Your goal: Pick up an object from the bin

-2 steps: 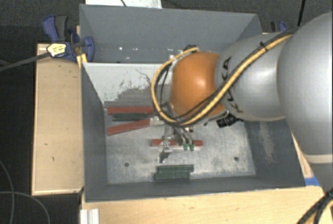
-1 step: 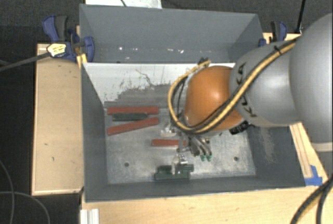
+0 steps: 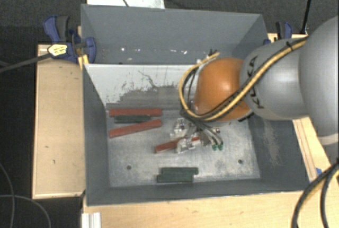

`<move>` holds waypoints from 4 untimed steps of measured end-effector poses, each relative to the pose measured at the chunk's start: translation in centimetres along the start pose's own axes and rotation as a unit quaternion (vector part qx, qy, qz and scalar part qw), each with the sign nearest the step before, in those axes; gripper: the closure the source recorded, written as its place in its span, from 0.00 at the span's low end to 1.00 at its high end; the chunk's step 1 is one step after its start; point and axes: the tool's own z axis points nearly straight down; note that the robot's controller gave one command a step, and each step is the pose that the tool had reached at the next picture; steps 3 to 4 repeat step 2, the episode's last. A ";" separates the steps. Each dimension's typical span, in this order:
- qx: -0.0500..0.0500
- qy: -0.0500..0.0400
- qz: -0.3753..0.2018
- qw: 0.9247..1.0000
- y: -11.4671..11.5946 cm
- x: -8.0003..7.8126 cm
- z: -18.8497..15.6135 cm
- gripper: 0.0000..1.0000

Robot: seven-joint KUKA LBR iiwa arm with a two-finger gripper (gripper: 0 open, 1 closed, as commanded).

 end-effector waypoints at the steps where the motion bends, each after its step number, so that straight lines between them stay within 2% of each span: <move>1: 0.000 0.000 0.001 1.000 0.0 0.0 0.0 1.00; 2: 0.000 0.008 0.005 1.000 -1.6 -2.3 -19.7 1.00; 4: 0.000 0.008 0.005 1.000 -1.6 -2.3 -19.7 1.00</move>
Offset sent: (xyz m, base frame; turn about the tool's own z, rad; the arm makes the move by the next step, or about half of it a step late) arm 0.0233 -0.0125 0.2056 0.0049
